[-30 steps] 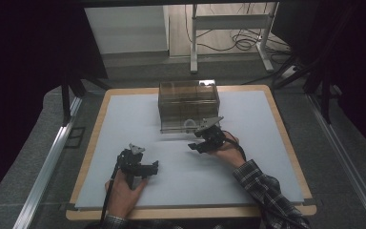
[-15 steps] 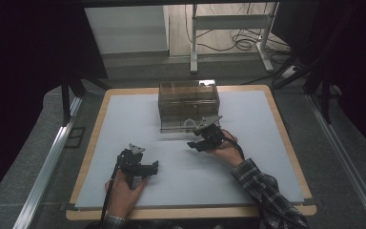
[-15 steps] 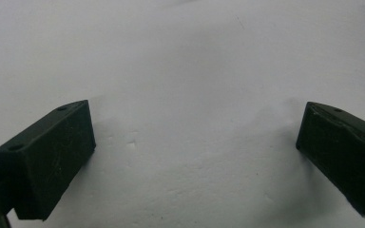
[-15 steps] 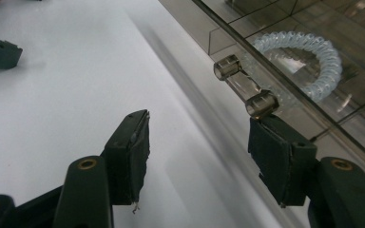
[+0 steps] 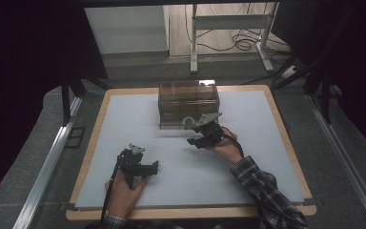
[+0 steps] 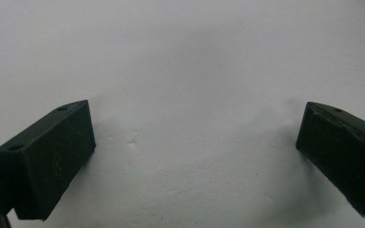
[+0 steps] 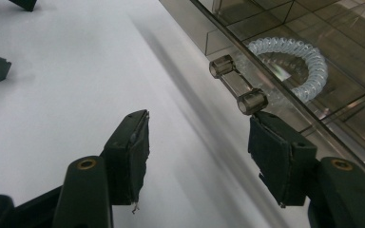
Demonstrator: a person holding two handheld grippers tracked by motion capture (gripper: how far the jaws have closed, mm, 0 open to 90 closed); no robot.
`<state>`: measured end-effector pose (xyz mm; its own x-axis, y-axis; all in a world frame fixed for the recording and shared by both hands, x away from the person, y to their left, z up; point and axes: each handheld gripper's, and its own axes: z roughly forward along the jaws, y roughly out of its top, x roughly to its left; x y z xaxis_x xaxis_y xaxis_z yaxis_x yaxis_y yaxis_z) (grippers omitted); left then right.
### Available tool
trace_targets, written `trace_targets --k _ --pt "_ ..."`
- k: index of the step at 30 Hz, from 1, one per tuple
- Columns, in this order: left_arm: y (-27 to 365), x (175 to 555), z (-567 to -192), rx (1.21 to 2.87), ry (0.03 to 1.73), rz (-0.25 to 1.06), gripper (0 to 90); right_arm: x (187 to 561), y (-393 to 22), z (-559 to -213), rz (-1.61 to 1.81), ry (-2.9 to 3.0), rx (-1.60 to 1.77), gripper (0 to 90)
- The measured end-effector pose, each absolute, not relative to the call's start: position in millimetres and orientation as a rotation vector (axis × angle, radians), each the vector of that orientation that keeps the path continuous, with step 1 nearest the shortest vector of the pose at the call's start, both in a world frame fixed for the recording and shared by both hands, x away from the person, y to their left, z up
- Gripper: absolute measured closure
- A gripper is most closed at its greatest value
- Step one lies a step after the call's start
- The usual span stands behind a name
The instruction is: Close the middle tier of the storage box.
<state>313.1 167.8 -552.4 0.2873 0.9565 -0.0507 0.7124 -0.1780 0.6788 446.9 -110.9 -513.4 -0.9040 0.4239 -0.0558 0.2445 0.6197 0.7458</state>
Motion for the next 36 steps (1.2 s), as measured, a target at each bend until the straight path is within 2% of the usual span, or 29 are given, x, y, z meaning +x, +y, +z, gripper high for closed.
trace_targets --k 36 --pt "167.8 313.1 -552.4 1.961 1.489 0.526 0.0 469.7 -107.2 -508.4 1.145 2.567 0.602 38.6"
